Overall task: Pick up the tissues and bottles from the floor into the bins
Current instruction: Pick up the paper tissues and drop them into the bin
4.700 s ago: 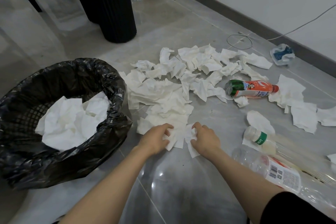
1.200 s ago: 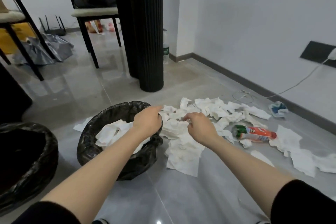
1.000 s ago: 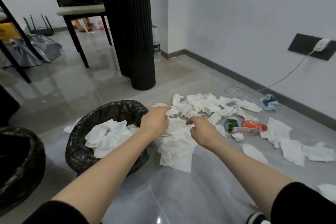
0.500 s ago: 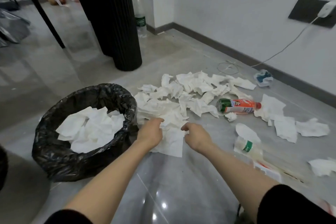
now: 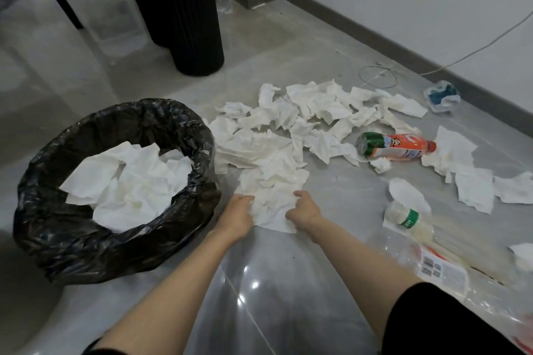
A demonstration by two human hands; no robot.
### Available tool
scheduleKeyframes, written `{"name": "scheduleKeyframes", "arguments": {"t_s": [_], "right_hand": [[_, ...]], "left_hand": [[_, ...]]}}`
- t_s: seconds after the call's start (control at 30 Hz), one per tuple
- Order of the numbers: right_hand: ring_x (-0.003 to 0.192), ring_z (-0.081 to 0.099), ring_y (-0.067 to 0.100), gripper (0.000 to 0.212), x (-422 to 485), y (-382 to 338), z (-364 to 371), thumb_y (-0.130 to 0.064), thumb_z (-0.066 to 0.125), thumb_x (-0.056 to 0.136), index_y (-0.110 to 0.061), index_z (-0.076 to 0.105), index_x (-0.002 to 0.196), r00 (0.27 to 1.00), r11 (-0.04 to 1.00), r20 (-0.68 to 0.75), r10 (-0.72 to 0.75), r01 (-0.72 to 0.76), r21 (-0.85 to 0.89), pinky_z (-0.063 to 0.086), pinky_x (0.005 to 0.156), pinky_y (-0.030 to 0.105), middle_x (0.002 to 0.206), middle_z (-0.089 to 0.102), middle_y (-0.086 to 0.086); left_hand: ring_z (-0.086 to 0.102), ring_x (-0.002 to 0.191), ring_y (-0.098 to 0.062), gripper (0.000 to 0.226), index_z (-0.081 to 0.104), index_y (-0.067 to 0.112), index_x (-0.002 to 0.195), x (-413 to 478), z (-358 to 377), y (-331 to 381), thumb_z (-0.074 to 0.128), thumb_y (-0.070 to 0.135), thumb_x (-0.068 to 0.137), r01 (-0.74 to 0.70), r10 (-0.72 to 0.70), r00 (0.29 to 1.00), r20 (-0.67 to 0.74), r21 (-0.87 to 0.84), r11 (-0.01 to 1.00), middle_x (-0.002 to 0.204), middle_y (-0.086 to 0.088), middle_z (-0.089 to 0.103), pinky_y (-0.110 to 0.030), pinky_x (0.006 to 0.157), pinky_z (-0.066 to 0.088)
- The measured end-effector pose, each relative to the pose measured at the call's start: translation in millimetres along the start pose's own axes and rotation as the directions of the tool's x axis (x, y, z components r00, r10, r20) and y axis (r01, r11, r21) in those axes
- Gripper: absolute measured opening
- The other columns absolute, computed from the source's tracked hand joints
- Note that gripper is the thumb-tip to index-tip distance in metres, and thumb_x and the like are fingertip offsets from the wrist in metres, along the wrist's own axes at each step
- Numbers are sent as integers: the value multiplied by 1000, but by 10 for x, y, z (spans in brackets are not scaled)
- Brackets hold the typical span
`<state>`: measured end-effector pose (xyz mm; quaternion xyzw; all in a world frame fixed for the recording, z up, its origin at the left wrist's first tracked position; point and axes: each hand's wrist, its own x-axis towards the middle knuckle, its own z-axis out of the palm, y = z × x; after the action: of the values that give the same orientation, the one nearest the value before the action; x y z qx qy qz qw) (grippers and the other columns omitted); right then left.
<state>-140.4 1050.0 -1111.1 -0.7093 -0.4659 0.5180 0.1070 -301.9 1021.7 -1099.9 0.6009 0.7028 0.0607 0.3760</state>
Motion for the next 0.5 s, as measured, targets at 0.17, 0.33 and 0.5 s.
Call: {"name": "scheduleKeyframes", "arguments": {"t_s": [0.17,0.33,0.5], "right_hand": [[117,50,28,59,15,65,82,-9,65,83,-8,34,133,993,982,-48,108,-99,164,43,96,33,127,49,12],[98,53,24,40,-33,87,65,-18,65,85,-6,45,118,989,997,-144,20,-10,72,41,78,28,106,53,6],[71,48,22,12,-74,61,-64,-14,54,83,-8,53,73,971,992,-211,-112,123,40,35,59,30,71,52,3]], "left_hand": [[44,125,-30,53,39,10,141,12,9,-15,45,0,89,27,-25,999,41,-31,999,140,-15,35,-28,108,31],[42,127,-29,54,38,12,141,-10,-4,2,47,1,89,17,-16,1000,23,-45,999,142,-11,32,-29,110,30],[24,133,-26,58,34,18,144,-61,-34,41,51,7,89,-30,31,998,-53,27,999,145,-3,33,-27,110,22]]}}
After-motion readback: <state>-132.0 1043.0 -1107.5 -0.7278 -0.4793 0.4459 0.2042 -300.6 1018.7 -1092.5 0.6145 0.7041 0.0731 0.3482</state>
